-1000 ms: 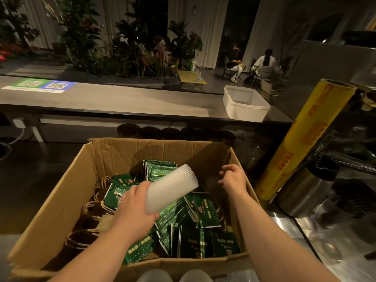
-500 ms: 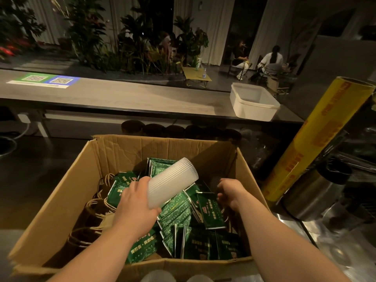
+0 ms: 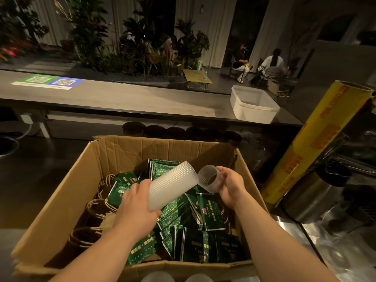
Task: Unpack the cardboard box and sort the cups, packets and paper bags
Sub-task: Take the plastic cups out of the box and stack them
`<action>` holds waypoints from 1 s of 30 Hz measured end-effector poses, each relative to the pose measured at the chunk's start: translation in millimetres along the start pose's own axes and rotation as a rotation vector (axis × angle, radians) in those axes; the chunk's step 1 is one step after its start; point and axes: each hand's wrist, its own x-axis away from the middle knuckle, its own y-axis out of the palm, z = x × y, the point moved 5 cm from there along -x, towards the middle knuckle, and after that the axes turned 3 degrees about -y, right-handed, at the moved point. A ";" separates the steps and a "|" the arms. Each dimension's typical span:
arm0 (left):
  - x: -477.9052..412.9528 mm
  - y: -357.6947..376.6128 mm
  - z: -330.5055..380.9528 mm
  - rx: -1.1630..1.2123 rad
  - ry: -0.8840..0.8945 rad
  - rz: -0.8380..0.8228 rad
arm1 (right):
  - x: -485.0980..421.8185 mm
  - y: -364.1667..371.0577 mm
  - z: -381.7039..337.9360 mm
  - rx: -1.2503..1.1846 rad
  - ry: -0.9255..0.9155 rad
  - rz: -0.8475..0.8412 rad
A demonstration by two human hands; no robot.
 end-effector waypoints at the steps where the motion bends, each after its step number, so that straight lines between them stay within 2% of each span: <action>1: 0.5 -0.3 0.3 0.004 0.001 0.001 | 1.6 1.1 0.7 -0.020 0.031 -0.013; 4: 1.8 0.8 0.8 0.012 0.010 -0.004 | -4.3 -6.2 4.4 -0.073 0.073 0.008; 7: 2.1 2.6 2.1 0.024 0.037 -0.012 | -2.9 -6.0 5.3 -0.264 0.106 -0.086; 9: 2.0 3.0 4.1 0.045 0.063 -0.027 | -0.6 -5.7 4.4 -0.269 0.108 -0.141; 15: 3.7 3.8 8.7 0.103 0.123 -0.027 | 3.3 -2.8 10.8 0.093 0.125 -0.232; 18: 4.2 3.4 8.3 0.095 0.122 -0.020 | 7.3 -1.9 8.3 0.248 0.114 -0.340; 21: 5.2 4.9 9.0 0.082 0.134 -0.040 | 15.6 10.0 13.2 0.507 0.070 -0.458; 24: 4.2 2.0 5.0 0.070 0.102 -0.036 | 19.1 25.2 24.7 0.650 0.002 -0.502; 26: 2.0 -0.9 2.0 0.057 0.058 -0.013 | 14.3 26.2 18.5 0.680 -0.012 -0.409; 30: -3.2 -8.4 -2.9 0.036 -0.020 0.096 | -15.2 -10.4 -28.4 0.504 -0.115 0.125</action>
